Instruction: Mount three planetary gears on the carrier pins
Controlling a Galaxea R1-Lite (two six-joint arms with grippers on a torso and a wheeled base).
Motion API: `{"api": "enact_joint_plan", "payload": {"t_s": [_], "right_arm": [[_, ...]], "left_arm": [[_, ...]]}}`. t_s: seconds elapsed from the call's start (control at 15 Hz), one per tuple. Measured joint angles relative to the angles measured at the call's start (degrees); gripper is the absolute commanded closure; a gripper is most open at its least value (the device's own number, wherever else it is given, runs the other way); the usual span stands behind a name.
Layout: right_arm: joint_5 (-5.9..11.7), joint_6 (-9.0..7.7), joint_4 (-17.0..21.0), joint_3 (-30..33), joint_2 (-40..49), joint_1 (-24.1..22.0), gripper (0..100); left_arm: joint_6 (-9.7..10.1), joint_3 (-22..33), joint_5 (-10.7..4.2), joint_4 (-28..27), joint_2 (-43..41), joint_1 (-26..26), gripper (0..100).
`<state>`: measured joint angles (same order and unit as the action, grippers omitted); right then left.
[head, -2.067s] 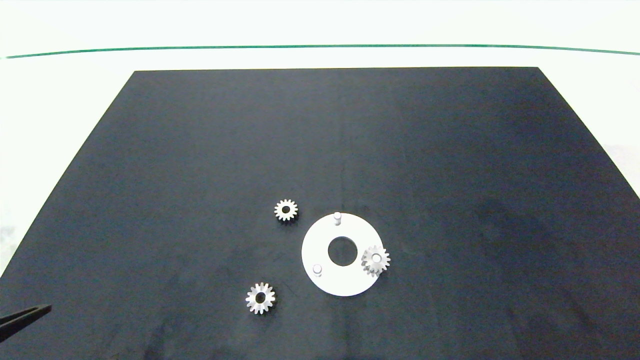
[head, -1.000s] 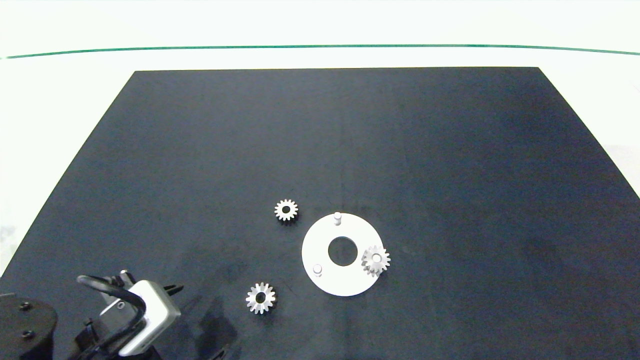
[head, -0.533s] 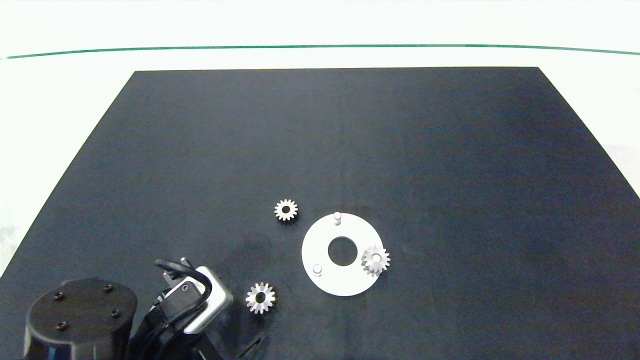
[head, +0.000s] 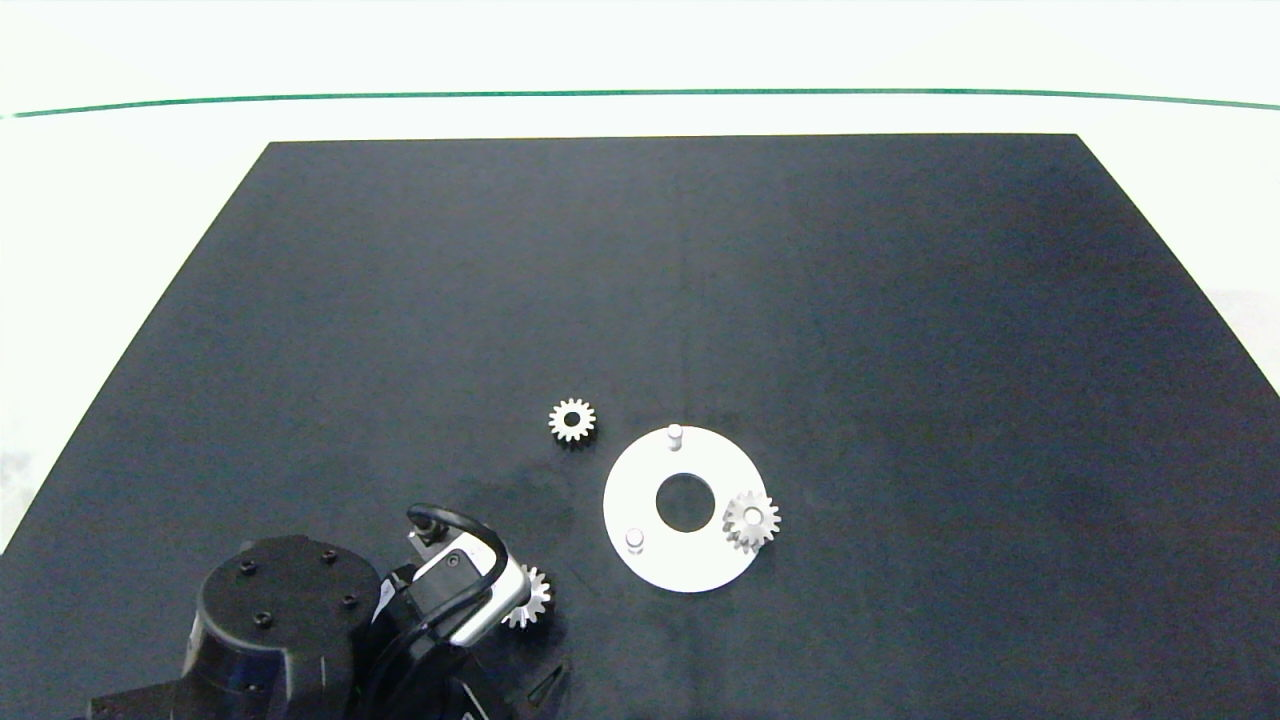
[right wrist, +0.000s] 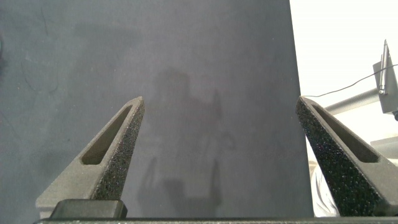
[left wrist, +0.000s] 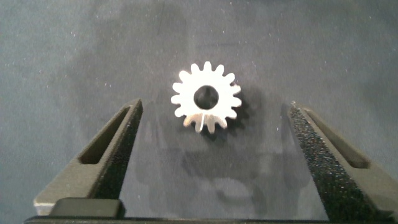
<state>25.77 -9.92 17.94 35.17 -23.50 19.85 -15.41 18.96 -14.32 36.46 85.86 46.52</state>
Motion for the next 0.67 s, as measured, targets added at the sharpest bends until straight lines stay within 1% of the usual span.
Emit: {"api": "enact_joint_plan", "payload": {"t_s": [0.67], "right_arm": [[0.02, -0.02, 0.0, 0.9, 0.1, 0.0, 0]], "left_arm": [[0.04, 0.8, 0.27, 0.0, 1.4, -0.2, 30]]}}
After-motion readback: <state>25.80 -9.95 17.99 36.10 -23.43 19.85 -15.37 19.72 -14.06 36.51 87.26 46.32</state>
